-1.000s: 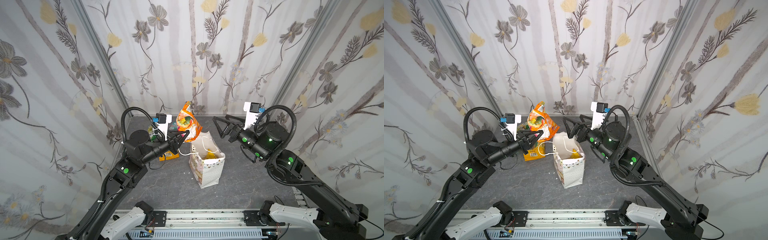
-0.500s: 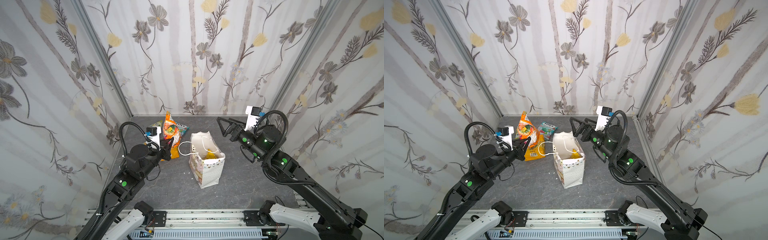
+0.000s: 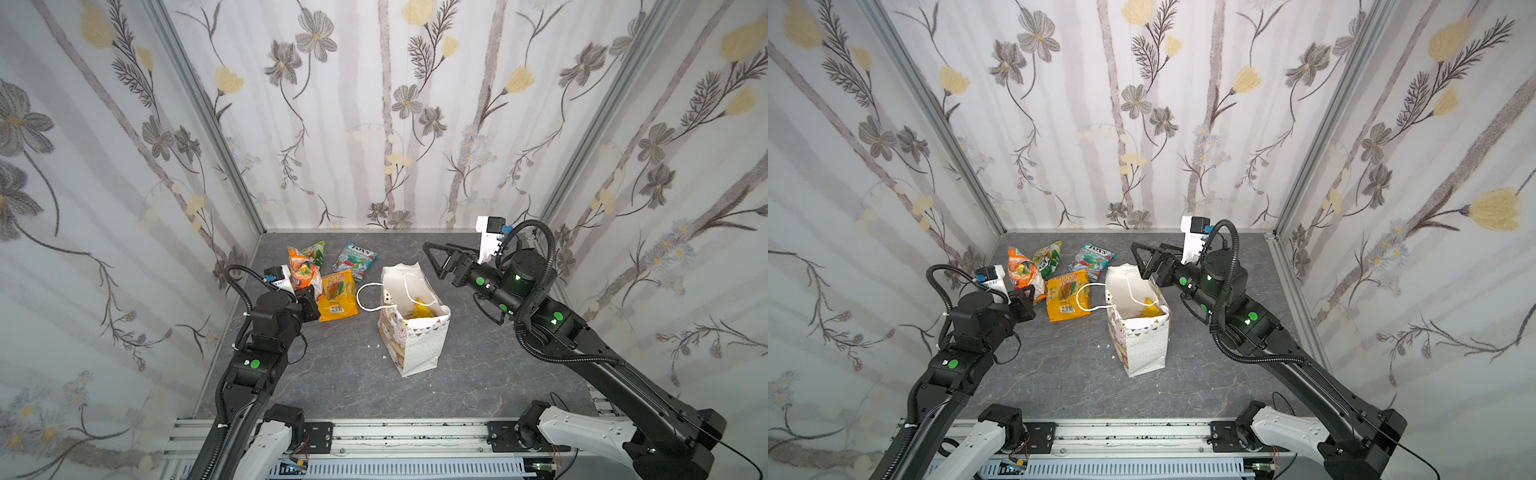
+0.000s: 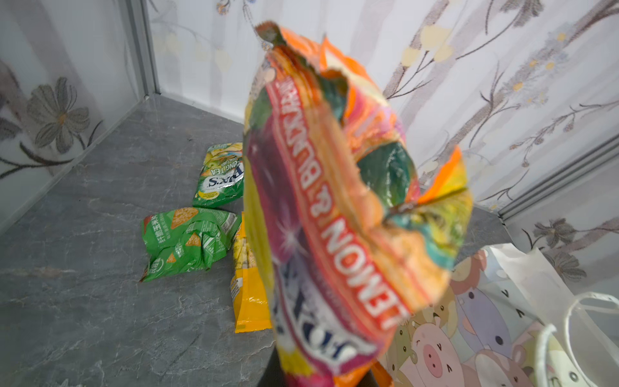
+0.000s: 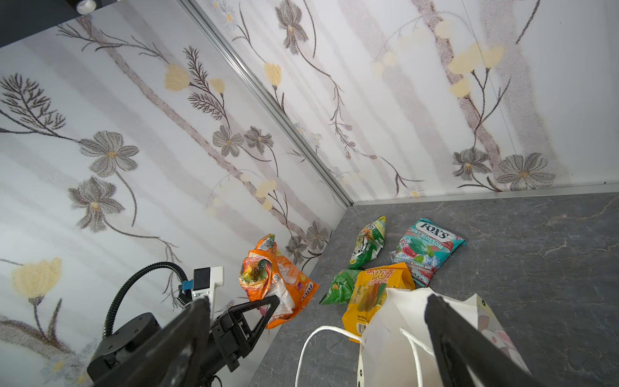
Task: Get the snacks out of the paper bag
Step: 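Carry the orange pack toward the other packs with the left gripper while the right withdraws, then lower the orange pack beside the green packs and open the left gripper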
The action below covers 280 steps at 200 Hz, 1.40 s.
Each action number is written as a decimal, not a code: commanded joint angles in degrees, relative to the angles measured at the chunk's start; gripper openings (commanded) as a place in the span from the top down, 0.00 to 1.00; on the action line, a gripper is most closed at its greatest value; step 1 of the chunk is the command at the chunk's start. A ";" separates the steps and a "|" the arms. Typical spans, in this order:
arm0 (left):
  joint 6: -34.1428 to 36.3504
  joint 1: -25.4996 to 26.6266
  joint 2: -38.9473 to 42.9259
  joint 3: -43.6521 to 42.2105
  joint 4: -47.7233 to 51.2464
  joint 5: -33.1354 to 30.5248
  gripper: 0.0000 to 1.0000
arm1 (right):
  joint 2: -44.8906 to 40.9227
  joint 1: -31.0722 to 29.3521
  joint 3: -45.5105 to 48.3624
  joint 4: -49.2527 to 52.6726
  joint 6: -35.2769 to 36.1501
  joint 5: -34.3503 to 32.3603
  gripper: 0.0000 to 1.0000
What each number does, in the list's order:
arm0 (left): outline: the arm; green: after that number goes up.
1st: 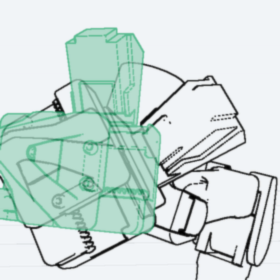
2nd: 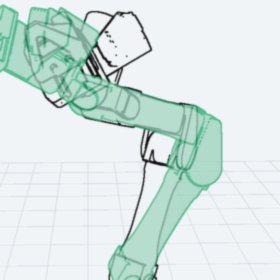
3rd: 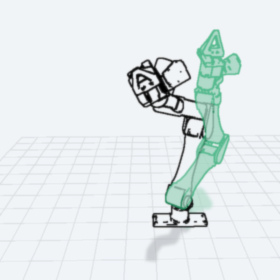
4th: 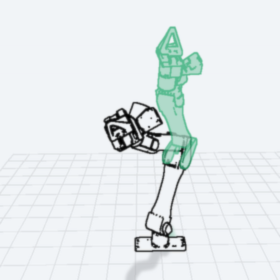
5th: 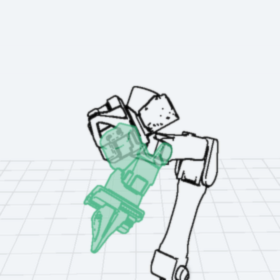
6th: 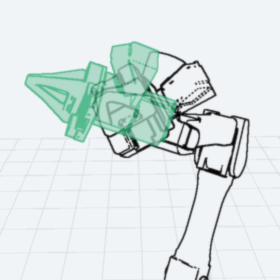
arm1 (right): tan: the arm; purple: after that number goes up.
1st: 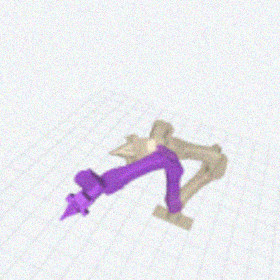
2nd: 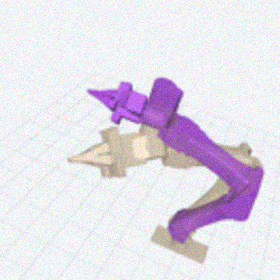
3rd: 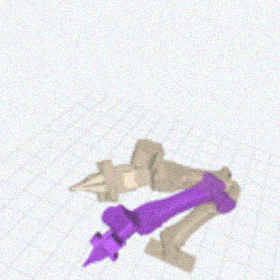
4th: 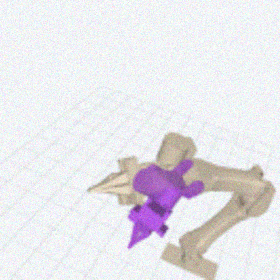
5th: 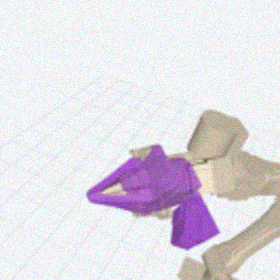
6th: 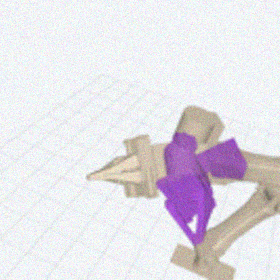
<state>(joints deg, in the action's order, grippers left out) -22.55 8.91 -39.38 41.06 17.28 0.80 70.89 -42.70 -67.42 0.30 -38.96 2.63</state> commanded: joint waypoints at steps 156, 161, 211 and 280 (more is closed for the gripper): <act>-33.10 -35.97 -18.94 -20.34 -32.05 30.98 1.00 | -5.71 4.41 7.42 -1.08 1.78 5.59 0.01; -33.46 -35.97 -19.82 -20.54 -32.83 31.42 1.00 | -5.84 4.55 7.63 -1.20 1.77 5.69 0.01; -35.91 -35.98 -29.34 -23.39 -41.00 34.88 1.00 | -7.03 5.49 8.70 -1.26 2.08 7.24 0.01; -31.65 -35.93 -24.58 -23.39 -31.34 31.69 0.57 | -8.31 5.69 9.98 -2.15 1.13 7.27 0.01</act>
<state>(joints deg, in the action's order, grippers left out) -56.42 -26.98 -66.17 17.72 -17.30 33.95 62.74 -37.06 -57.82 0.21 -37.04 9.28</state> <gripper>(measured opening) 0.325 0.994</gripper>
